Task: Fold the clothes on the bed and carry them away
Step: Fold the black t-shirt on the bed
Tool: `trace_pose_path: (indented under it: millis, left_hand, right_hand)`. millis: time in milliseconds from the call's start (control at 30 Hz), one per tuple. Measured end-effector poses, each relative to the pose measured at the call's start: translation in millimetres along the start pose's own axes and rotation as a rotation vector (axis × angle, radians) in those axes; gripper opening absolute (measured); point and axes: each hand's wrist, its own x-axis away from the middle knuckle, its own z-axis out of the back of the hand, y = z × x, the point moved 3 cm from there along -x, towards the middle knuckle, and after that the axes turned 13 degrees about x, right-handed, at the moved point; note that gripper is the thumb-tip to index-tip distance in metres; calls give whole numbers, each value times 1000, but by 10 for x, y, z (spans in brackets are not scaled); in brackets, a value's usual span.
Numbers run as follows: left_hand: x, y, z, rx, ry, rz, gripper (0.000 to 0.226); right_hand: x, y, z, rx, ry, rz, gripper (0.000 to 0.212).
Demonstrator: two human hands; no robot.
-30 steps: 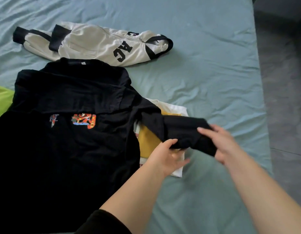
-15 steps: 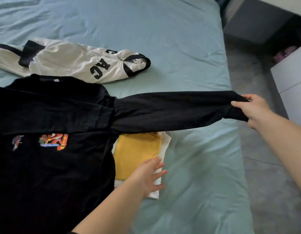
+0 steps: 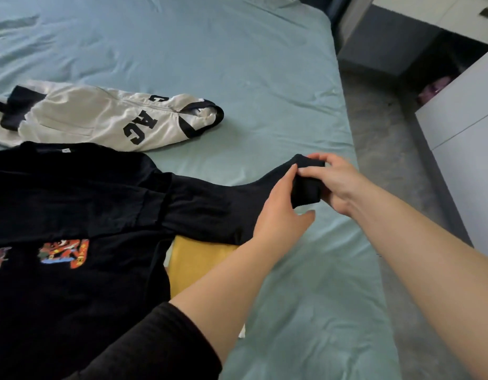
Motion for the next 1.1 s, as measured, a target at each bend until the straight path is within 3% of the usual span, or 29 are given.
trace_pose_path:
  millis: [100,167,233,300,400,467,533,667,900,1100]
  left_hand:
    - [-72,41,330,251,335,35,29]
    - [-76,-34,693,291,423,115,6]
    - [-40,-143,1095,295,450,133,17]
    - [26,-229,1498,264,468,147,24]
    - [139,-299,2139,217,455,179,18]
    - [203,-327,2635,191,444,176,5]
    - [290,-346,3185,113,430,183,8]
    - [470,-546,4336,52,469,232,10]
    - [810,-1276,5942,93,821,404,8]
    - [845,-1344,6529,163,846,369,17]
  right_hand:
    - [109,-6,-285,-258,-123,39,22]
    - [191,269,-507,-402,-76,-96,17]
    - [331,723,-963,-443,-165,-309,35]
    - [533,1133,-1577,-423,-383,-458,55]
    - [679,1390,-2407,-507,-524,-529,71]
    - [602,1358,-2797,-651,-473,-520,76]
    - [472,1256,-3105,-825,-363,-515,79]
    - [221,1155,-3531,-1055,-162,-543,61]
    - [-12,1222,-3941,-1021,-68,-518,45]
    - [-113,1153,-4093,-906,-67,-457,30]
